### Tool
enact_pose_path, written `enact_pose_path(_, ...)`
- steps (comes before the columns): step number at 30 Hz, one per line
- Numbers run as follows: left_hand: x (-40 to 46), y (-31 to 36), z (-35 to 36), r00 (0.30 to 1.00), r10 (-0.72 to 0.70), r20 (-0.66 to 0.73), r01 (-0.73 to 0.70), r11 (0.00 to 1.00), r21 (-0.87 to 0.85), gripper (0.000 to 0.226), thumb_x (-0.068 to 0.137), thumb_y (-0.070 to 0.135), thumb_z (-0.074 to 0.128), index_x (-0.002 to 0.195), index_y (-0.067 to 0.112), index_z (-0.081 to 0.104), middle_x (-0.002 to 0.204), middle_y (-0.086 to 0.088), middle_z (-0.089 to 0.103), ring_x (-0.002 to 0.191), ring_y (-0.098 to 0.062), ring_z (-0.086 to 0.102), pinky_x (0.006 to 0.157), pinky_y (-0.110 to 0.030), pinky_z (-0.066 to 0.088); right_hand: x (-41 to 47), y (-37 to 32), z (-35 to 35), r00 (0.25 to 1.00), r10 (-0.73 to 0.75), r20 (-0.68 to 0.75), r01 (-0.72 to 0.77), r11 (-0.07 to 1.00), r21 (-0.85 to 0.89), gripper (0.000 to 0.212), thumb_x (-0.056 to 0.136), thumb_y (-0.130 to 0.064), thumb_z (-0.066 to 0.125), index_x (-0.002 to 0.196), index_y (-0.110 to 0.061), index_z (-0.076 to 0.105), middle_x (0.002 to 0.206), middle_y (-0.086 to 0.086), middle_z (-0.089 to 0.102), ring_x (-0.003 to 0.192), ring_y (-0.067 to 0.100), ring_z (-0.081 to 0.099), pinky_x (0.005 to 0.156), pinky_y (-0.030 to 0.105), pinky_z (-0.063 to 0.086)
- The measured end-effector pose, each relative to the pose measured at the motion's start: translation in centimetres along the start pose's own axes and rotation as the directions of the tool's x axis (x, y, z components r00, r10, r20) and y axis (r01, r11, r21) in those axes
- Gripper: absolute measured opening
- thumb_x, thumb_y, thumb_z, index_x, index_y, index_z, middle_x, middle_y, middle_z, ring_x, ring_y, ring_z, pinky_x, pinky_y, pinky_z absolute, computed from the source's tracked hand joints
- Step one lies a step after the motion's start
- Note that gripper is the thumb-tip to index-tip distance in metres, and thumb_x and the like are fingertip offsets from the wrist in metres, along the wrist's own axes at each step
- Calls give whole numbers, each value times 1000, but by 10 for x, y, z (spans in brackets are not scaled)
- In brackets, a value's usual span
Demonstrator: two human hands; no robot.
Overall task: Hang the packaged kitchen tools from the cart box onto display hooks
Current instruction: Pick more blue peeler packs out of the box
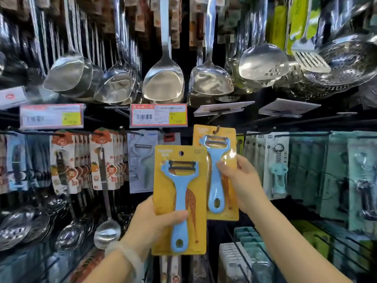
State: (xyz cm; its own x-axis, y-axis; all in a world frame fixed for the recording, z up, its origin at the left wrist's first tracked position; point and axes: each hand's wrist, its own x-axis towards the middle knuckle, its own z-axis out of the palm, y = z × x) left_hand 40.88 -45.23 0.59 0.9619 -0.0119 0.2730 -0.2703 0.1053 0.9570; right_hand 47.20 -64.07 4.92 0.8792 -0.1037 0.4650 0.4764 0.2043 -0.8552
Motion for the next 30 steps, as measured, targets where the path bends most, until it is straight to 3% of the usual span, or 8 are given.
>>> enact_pose_path(5, 8, -9, -1, 1000, -14, -1, 14, 999, -34, 38, 66, -8, 73, 102, -1, 63, 90, -16, 74, 77, -30, 72, 57, -31, 59, 39, 11, -3, 998, 44, 36, -32, 963, -268, 10, 90, -12, 58, 99, -16, 55, 98, 3, 66, 82, 14, 63, 63, 16, 54)
enact_pose_path(8, 10, -14, 1, 1000, -14, 4, 14, 998, -57, 36, 67, -9, 72, 100, -1, 64, 89, -16, 74, 76, -29, 72, 56, -30, 58, 40, 18, -7, 990, 135, 49, -94, 868, -487, 34, 92, -33, 54, 123, -22, 45, 121, -3, 59, 110, 15, 55, 96, 31, 46)
enact_pose_path(10, 14, -16, 5, 1000, -2, 15, 3, 998, -62, 35, 66, -8, 72, 100, -1, 64, 87, -14, 75, 74, -28, 73, 56, -29, 58, 21, 15, -8, 992, 110, 67, -65, 878, -475, 45, 91, -44, 52, 130, -26, 40, 124, -14, 55, 118, 11, 50, 104, 36, 39)
enact_pose_path(13, 20, -16, 20, 999, 48, 25, -47, 998, -48, 36, 61, -3, 76, 96, 2, 65, 86, -12, 75, 72, -23, 73, 56, -26, 56, -22, 9, -8, 959, 78, 271, 8, 954, -301, 67, 74, -57, 59, 133, -32, 39, 115, -17, 62, 108, 6, 61, 98, 35, 47)
enact_pose_path(15, 24, -13, 34, 996, 87, 36, -86, 996, -28, 42, 56, 4, 79, 96, 6, 66, 90, -10, 75, 78, -23, 73, 61, -28, 57, -38, 5, -10, 943, -24, 333, 113, 962, -250, 65, 74, -40, 71, 130, -40, 37, 113, -9, 68, 103, 9, 66, 90, 35, 53)
enact_pose_path(18, 30, 1, 53, 989, 133, 72, -132, 991, -21, 40, 57, 10, 79, 95, 14, 68, 92, -7, 76, 83, -23, 72, 68, -32, 57, -31, -5, -14, 960, -178, 216, 228, 945, -235, 69, 83, -6, 67, 135, -34, 32, 109, -6, 68, 95, 7, 68, 80, 27, 56)
enact_pose_path(21, 39, 17, 65, 985, 156, 78, -154, 988, -22, 35, 66, 5, 78, 98, 15, 66, 92, -3, 76, 84, -21, 72, 72, -36, 58, -18, -21, -15, 954, -255, 160, 288, 929, -234, 73, 83, -2, 65, 133, -41, 29, 102, -15, 69, 92, 3, 68, 76, 22, 56)
enact_pose_path(30, 46, 29, 69, 992, 78, 94, -75, 996, -37, 37, 70, 1, 76, 104, 10, 66, 96, -7, 75, 87, -24, 72, 76, -36, 58, -9, -24, -15, 955, -268, 124, 294, 908, -300, 64, 85, -5, 64, 136, -34, 40, 119, -8, 64, 101, 4, 65, 87, 31, 56)
